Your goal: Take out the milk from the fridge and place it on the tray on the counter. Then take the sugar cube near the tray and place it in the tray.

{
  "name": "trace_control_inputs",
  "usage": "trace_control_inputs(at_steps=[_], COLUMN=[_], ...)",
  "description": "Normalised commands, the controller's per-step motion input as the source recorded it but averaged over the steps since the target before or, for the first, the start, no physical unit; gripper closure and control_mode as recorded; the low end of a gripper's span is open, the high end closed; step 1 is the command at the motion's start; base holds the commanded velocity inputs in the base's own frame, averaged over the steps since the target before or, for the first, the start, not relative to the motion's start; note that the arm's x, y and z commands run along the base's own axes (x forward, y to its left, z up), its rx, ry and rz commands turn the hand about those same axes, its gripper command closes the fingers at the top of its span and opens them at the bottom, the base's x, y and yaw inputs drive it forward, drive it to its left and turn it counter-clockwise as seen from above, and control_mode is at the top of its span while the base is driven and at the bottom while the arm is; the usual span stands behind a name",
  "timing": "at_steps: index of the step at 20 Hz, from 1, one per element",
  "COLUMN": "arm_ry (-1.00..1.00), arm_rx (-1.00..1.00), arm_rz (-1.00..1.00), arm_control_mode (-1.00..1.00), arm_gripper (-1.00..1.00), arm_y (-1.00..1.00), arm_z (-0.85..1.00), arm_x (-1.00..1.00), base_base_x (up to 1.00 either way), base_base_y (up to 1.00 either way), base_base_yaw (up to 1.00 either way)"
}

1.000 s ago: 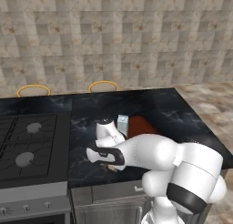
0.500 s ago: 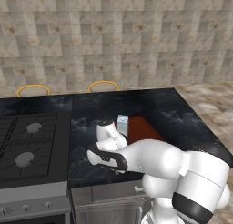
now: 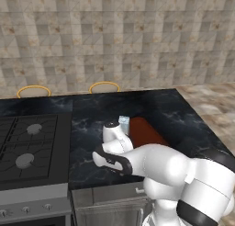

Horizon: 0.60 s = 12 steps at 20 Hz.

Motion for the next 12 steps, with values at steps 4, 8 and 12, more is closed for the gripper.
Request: trace_control_inputs(at_steps=[4,8,12], arm_ry=[0.0,0.0,0.0], arm_rx=[0.0,0.0,0.0], arm_rz=[0.0,0.0,0.0], arm_control_mode=[-1.0,-1.0,-1.0], arm_gripper=[-1.0,-1.0,-1.0], arm_y=[0.0,0.0,-0.07], arm_z=[0.0,0.0,0.0], arm_x=[0.07,0.08,0.14], base_base_x=[0.0,0.0,0.0], base_base_y=[0.0,0.0,0.0], base_base_yaw=[0.0,0.0,0.0])
